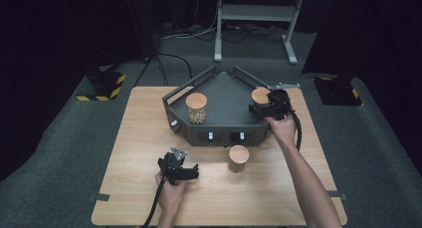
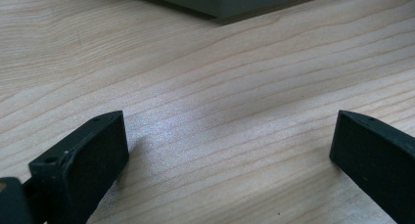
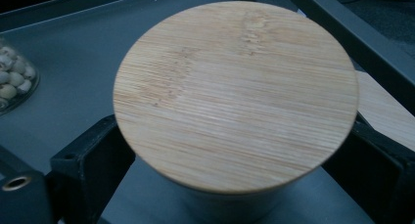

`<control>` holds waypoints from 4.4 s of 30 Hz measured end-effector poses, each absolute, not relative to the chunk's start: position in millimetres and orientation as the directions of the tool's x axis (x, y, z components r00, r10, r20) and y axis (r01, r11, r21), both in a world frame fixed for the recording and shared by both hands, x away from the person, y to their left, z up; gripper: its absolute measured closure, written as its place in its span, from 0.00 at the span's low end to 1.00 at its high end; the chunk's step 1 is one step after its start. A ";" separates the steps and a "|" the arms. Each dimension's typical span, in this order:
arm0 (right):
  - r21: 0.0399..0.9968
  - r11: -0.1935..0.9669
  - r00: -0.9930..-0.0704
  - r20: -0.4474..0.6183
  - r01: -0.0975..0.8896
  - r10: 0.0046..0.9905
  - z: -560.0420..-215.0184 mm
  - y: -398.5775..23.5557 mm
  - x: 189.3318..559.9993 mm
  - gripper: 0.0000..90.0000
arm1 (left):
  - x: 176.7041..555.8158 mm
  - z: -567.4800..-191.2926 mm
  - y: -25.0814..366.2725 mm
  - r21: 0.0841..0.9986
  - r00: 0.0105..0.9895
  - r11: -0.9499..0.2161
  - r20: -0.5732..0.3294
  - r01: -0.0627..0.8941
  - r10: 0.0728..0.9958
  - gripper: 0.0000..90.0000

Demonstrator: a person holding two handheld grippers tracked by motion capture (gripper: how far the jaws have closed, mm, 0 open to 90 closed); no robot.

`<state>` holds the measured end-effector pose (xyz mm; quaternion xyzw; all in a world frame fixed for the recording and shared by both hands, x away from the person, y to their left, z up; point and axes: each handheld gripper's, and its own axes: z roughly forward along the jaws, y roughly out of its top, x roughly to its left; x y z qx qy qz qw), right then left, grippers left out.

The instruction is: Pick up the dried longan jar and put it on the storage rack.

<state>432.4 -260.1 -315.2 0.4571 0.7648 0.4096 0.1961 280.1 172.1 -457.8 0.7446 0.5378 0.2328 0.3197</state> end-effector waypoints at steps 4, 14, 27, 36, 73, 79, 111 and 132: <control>0.810 0.246 -0.511 0.076 0.533 0.856 -314.4 -262.1 430.8 0.07 | 280.1 -457.8 172.2 0.726 0.313 -0.217 0.003 0.652 0.950 0.01; 0.810 0.257 -0.516 0.064 0.527 0.854 -311.7 -264.4 426.9 0.07 | 280.0 -457.8 172.1 0.727 0.313 -0.217 0.003 0.652 0.950 0.01; 0.816 0.251 -0.529 0.077 0.520 0.845 -308.9 -269.8 422.9 0.07 | 280.1 -457.8 172.2 0.726 0.313 -0.217 0.002 0.652 0.950 0.01; 0.819 0.254 -0.539 0.078 0.514 0.838 -308.0 -271.7 419.1 0.07 | 280.1 -457.7 172.3 0.726 0.314 -0.217 0.002 0.652 0.950 0.01; 0.840 0.236 -0.548 0.085 0.489 0.832 -296.9 -290.4 396.9 0.08 | 280.2 -457.8 172.7 0.726 0.314 -0.216 0.000 0.652 0.949 0.01; 0.843 0.229 -0.549 0.091 0.487 0.831 -298.5 -296.7 393.4 0.08 | 280.3 -457.7 172.7 0.726 0.315 -0.217 0.001 0.652 0.949 0.01; 0.850 0.190 -0.525 0.115 0.491 0.843 -312.8 -338.4 365.6 0.08 | 280.1 -457.8 172.4 0.727 0.314 -0.217 0.002 0.652 0.949 0.01; 0.855 0.174 -0.511 0.120 0.489 0.851 -328.4 -358.8 347.8 0.08 | 280.1 -457.8 172.3 0.727 0.314 -0.217 0.002 0.652 0.949 0.01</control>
